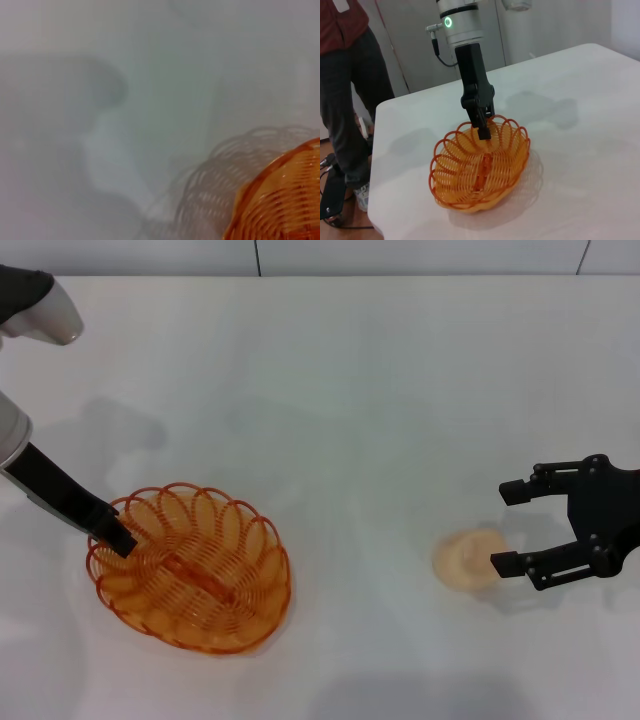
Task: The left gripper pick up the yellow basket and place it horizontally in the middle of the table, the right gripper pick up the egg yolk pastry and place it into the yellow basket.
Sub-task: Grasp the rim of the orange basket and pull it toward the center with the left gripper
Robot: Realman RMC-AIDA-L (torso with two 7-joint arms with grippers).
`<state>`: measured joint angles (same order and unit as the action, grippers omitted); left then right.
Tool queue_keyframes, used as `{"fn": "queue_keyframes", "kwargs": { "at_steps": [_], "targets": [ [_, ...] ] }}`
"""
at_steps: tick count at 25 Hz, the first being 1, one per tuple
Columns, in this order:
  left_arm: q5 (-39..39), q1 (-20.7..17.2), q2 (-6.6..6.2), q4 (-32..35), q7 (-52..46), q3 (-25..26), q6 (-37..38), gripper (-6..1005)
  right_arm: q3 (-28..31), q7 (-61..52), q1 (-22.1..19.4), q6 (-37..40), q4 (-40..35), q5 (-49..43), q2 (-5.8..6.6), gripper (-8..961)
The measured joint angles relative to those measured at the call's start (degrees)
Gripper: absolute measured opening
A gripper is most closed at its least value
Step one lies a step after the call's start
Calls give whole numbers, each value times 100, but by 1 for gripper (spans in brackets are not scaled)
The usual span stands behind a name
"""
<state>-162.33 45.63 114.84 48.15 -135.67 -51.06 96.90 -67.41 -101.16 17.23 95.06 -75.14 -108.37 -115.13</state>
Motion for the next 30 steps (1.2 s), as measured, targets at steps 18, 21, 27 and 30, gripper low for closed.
{"fn": "queue_keyframes", "kwargs": {
  "at_steps": [18,21,27,30],
  "targets": [
    [1,95,-13,15,-7,-79,-42,144,44,0,28,57,-12,3,9,845],
    [1,101,-8,31,2,-114,-18,125,44,0,39,56,-10,2,9,845],
    [28,103,-16,131,2,-112,-23,126,44,0,44,48,-5,0,9,844],
    [37,105,-22,164,0,-99,-23,124,44,0,52,36,-2,0,8,844]
  ]
}}
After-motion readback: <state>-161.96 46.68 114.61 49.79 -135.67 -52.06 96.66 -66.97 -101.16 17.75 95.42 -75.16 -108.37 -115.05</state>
